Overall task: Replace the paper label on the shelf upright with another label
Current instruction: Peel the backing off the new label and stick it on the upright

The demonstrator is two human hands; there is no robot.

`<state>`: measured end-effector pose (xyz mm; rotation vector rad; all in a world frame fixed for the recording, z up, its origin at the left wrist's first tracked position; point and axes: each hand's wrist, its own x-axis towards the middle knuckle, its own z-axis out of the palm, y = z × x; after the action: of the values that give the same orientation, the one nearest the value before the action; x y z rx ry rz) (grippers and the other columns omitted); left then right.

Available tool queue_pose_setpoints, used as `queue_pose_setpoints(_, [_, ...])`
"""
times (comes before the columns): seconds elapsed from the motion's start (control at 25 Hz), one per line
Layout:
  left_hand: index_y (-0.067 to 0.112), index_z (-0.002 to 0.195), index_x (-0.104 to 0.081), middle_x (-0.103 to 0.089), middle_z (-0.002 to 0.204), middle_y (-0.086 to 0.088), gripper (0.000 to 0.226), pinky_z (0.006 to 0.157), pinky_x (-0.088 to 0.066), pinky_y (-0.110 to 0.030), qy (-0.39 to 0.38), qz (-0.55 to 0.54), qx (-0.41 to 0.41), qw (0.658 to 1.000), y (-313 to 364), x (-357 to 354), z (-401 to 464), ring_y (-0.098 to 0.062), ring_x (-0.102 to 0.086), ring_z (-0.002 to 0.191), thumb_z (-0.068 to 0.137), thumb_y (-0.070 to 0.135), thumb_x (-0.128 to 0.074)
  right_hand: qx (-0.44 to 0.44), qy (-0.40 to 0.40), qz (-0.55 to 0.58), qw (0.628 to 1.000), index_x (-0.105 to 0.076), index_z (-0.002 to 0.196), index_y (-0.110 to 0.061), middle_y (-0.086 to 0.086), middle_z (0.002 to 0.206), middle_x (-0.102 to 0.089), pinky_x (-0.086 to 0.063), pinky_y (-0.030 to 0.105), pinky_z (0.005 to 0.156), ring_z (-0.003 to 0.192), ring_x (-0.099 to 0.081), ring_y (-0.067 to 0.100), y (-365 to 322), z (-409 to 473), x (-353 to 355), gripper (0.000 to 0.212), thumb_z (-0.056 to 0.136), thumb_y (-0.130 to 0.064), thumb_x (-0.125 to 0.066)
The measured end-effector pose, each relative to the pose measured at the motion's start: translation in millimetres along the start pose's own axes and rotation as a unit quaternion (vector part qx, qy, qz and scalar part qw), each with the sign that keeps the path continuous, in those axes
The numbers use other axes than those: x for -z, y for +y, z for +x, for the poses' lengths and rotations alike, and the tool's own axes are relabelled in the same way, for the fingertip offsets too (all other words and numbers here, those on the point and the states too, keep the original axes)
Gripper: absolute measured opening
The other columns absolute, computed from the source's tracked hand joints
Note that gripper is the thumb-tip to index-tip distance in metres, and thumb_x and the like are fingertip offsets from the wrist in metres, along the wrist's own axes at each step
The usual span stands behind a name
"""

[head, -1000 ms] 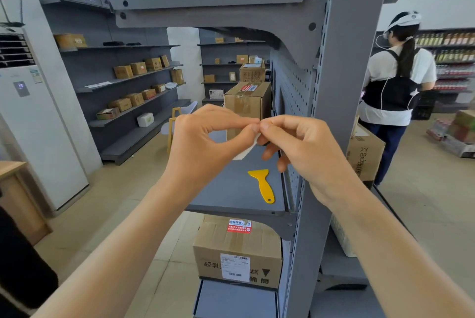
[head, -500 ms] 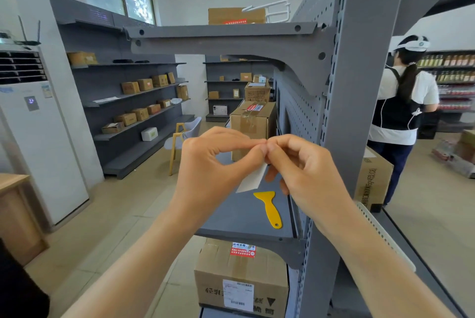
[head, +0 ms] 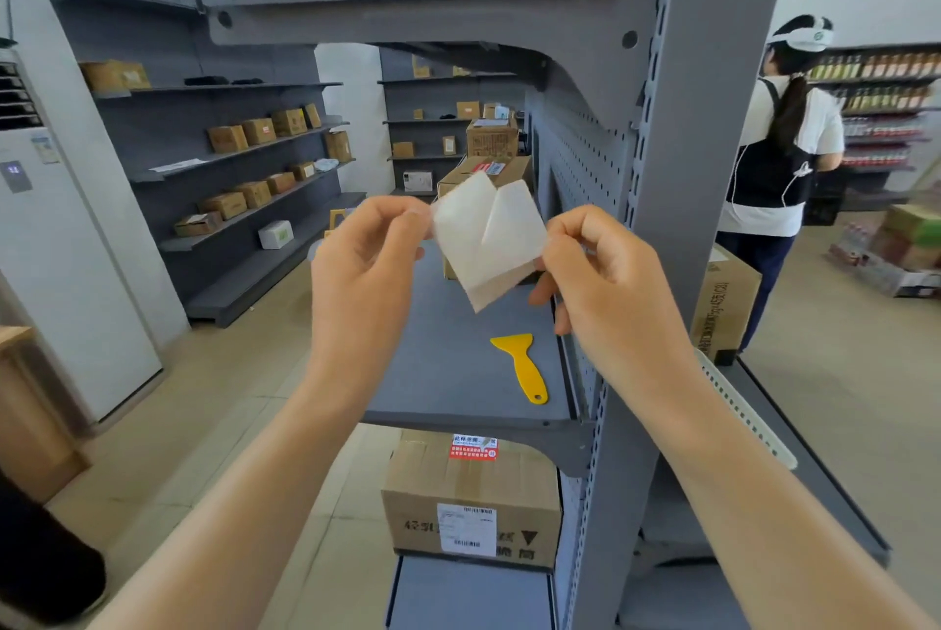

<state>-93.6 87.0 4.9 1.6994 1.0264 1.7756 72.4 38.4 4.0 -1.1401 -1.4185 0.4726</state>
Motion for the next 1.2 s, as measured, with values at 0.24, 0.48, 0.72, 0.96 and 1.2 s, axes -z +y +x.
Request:
queue_pose_setpoints(0.24, [0.013,0.102,-0.068,-0.074,0.105,-0.007,0.023,0.078,-0.057,-0.019,0.031,-0.103,0.085,0.99,-13,-14,2,-0.016,-0.071,0.096,0.104,0.019,-0.047,-0.028,0.064,-0.021,0.997,-0.059,0.084,-0.027,-0.001,0.065,-0.068,-0.044,0.018,0.054,0.046,-0.056,0.0,10,-15,24,0.019,0.1,-0.022,-0.049])
queue_pose_setpoints(0.48, [0.025,0.085,-0.058,-0.069,0.09,0.016,0.022,0.073,-0.052,-0.013,0.055,-0.158,0.11,0.98,-10,-39,6,0.006,-0.068,0.084,0.103,0.024,-0.045,-0.057,0.153,0.0,0.987,-0.058,0.085,-0.015,-0.004,0.073,-0.064,-0.04,0.019,0.043,0.047,-0.055,0.009,12,-25,70,0.023,0.102,-0.014,-0.043])
queue_pose_setpoints(0.72, [0.023,0.081,-0.052,-0.064,0.077,0.021,0.025,0.061,-0.05,-0.014,0.016,-0.198,0.072,0.977,-10,-74,-18,0.007,-0.063,0.075,0.103,0.013,-0.043,-0.09,0.193,-0.03,0.977,-0.056,0.078,-0.024,-0.005,0.076,-0.062,-0.043,0.02,0.043,0.047,-0.057,0.002,26,-38,99,0.03,0.101,-0.013,-0.04])
queue_pose_setpoints(0.96, [0.025,0.083,-0.051,-0.052,0.07,0.009,0.025,0.053,-0.037,-0.021,-0.044,-0.155,-0.079,0.984,2,-110,-53,-0.009,-0.046,0.06,0.102,0.01,-0.044,-0.106,0.198,-0.048,0.973,-0.059,0.083,-0.015,-0.003,0.075,-0.064,-0.042,0.032,0.048,0.051,-0.057,0.007,52,-41,138,0.025,0.101,-0.018,-0.043])
queue_pose_setpoints(1.2, [0.012,0.089,-0.063,-0.061,0.074,0.009,0.013,0.047,-0.042,-0.026,-0.056,0.044,-0.273,0.959,20,-166,-83,-0.018,-0.058,0.052,0.099,0.013,-0.054,-0.14,0.171,-0.045,0.974,-0.061,0.071,-0.02,-0.004,0.07,-0.065,-0.042,0.026,0.051,0.057,-0.059,0.016,101,-25,186,0.028,0.096,-0.018,-0.049])
